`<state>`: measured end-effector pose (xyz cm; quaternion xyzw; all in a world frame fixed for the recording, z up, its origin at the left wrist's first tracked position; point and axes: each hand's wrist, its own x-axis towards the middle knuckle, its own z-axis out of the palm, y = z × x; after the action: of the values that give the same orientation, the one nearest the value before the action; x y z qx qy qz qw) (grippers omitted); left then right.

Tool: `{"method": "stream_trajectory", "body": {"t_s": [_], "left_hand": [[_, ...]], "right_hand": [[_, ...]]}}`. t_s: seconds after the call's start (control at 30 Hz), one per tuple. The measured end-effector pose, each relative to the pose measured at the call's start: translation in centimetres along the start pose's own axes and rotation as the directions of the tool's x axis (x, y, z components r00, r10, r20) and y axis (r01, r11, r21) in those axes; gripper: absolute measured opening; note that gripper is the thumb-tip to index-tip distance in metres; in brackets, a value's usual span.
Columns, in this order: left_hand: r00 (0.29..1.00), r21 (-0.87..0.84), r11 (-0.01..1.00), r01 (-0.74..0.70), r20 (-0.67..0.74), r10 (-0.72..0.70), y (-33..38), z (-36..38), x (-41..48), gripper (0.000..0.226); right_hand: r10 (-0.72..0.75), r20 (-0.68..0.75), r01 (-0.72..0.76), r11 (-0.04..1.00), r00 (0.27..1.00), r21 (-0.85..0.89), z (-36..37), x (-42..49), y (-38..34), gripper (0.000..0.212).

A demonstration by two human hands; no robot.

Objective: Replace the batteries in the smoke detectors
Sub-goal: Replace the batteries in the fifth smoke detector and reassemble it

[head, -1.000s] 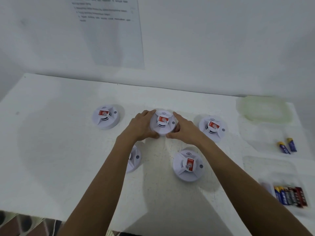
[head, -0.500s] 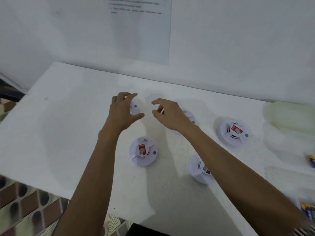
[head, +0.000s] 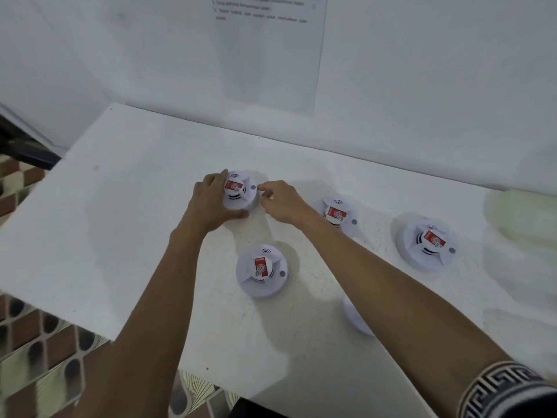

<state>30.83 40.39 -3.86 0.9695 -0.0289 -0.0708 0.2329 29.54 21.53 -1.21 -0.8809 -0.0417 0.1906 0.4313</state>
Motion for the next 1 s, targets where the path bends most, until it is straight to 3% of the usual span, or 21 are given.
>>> {"method": "stream_trajectory", "body": {"t_s": [0.17,0.33,0.5,0.63,0.8,1.0], "left_hand": [[0.993,-0.028,0.996,-0.09,-0.074,0.088,2.3,-1.2,-1.1,0.11],[0.969,-0.065,0.971,-0.228,-0.115,0.22,7.6,-2.6,-4.3,0.109],[0.92,-0.166,0.906,-0.39,-0.107,0.377,12.7,-2.4,-8.1,0.115],[0.897,-0.352,0.833,-0.427,-0.046,0.44,16.2,-0.7,-10.7,0.114],[0.836,-0.496,0.706,-0.505,-0.079,0.543,20.4,2.1,-13.7,0.102],[0.771,-0.549,0.602,-0.58,-0.133,0.623,25.5,4.3,-16.5,0.098]], "right_hand": [[0.028,-0.12,0.007,0.959,0.992,0.285,-1.3,-2.0,0.1,0.03],[0.063,-0.238,0.085,0.821,0.969,0.564,-4.1,-6.7,0.4,0.013],[0.107,-0.306,0.154,0.683,0.946,0.714,-6.7,-13.1,1.6,0.02],[0.078,-0.304,0.172,0.681,0.95,0.712,-8.3,-18.5,2.9,0.017],[0.081,-0.328,0.149,0.772,0.941,0.618,-9.5,-24.0,5.9,0.019],[0.179,-0.446,0.087,0.853,0.877,0.514,-11.9,-29.4,8.2,0.031]]}}
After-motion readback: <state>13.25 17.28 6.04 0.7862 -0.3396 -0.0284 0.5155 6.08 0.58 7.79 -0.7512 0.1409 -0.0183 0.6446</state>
